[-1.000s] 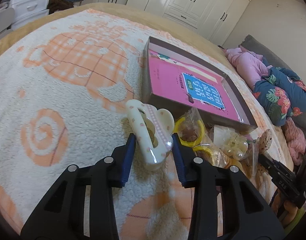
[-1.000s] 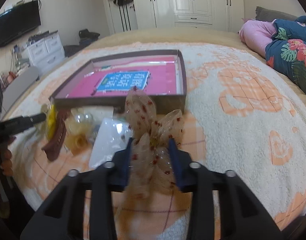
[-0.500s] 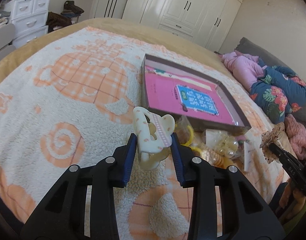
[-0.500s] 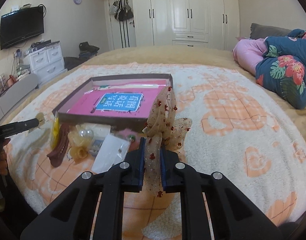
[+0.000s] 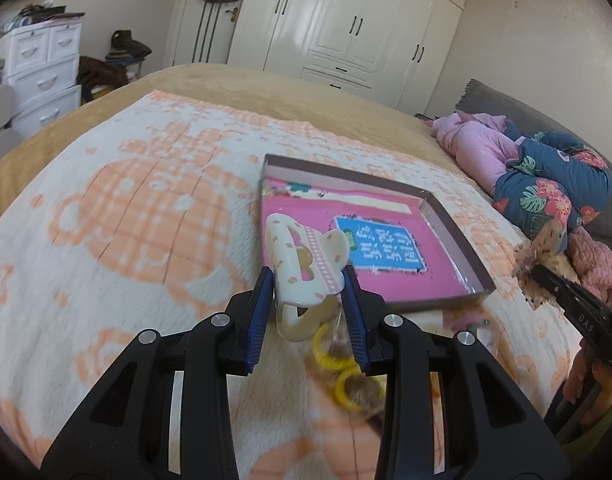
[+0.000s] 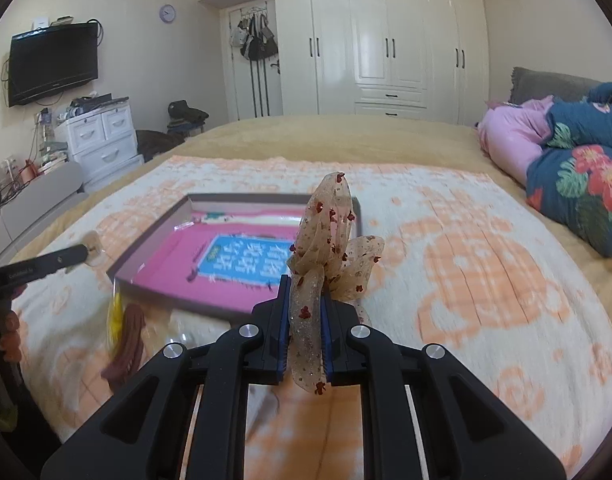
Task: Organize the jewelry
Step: 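Carry the claw clip and bow into the tray and open both grippers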
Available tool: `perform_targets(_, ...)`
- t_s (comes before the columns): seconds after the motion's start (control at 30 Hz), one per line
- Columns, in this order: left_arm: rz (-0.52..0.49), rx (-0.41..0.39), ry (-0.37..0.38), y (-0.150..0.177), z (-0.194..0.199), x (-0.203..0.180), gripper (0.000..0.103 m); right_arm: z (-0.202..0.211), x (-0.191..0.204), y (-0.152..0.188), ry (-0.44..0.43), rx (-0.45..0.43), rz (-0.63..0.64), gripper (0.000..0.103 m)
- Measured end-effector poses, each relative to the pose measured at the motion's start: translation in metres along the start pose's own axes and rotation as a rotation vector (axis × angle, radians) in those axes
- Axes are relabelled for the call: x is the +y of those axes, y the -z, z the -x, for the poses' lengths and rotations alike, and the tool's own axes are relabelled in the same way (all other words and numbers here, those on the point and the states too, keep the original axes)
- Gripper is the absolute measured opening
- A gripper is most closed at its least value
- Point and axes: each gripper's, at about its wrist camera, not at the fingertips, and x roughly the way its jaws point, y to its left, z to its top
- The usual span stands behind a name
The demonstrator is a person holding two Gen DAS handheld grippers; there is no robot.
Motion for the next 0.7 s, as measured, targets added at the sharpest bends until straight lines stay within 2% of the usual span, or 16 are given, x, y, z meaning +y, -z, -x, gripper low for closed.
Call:
perform_targets(0.27,-0.01,0.017,0.018,-0.01,-0.028,-0.01,0.026,-0.03,0.003,-0.015,0.006,0.016,0.019,0.013)
perform_targets(0.7,-0.05,0.06,0.024,-0.017,-0.072,-0.018,0.027,-0.088,-0.005,-0.022,0.02,0.136,0.004,0.013)
